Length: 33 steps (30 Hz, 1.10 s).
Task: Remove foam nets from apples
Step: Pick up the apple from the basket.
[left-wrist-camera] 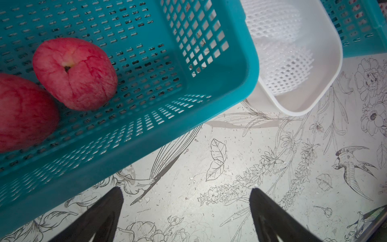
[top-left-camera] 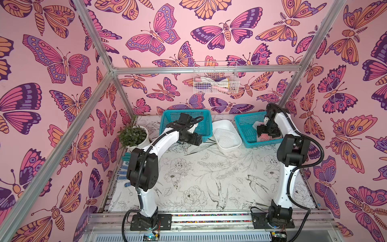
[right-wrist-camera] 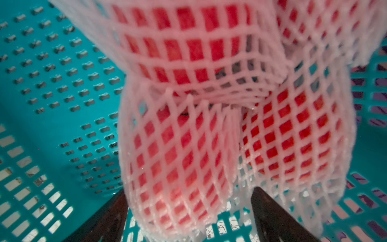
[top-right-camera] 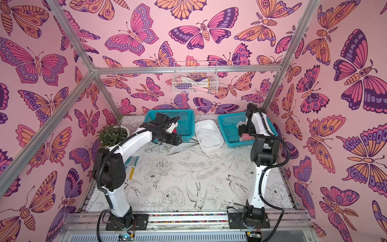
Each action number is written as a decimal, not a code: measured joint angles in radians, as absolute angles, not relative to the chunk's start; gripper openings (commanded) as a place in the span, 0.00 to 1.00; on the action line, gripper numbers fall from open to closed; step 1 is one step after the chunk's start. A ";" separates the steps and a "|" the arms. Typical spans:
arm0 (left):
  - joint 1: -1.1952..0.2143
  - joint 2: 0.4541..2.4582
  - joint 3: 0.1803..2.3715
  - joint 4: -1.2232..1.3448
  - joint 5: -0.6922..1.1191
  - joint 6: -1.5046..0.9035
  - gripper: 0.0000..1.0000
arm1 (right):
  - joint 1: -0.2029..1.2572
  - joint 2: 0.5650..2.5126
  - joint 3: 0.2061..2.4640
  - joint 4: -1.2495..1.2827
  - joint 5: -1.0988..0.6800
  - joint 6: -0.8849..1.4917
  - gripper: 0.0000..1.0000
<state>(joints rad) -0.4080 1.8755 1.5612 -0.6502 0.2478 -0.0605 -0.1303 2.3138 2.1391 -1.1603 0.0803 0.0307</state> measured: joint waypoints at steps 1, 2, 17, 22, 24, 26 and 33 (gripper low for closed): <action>-0.408 1.876 1.561 -0.649 0.248 -0.060 0.96 | -0.131 2.318 2.148 -1.168 0.073 0.034 0.90; -0.408 1.877 1.561 -0.649 0.249 -0.060 0.96 | -0.131 2.324 2.158 -1.173 0.068 0.036 0.89; -0.408 1.881 1.561 -0.635 0.259 -0.060 0.96 | -0.131 2.411 2.259 -1.209 0.027 0.052 0.76; -0.408 1.881 1.561 -0.632 0.259 -0.061 0.96 | -0.131 2.414 2.260 -1.216 0.027 0.047 0.64; -0.408 1.881 1.561 -0.631 0.259 -0.061 0.96 | -0.131 2.414 2.262 -1.217 0.025 0.046 0.59; -0.408 1.881 1.561 -0.629 0.259 -0.061 0.95 | -0.131 2.414 2.262 -1.217 0.024 0.045 0.54; -0.408 1.881 1.561 -0.628 0.262 -0.062 0.95 | -0.131 2.408 2.262 -1.216 0.012 0.044 0.45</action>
<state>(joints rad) -0.4080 1.8809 1.5608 -0.6285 0.2623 -0.0616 -0.1307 2.4084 2.2616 -1.2156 0.0124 0.0437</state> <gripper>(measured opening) 0.955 0.578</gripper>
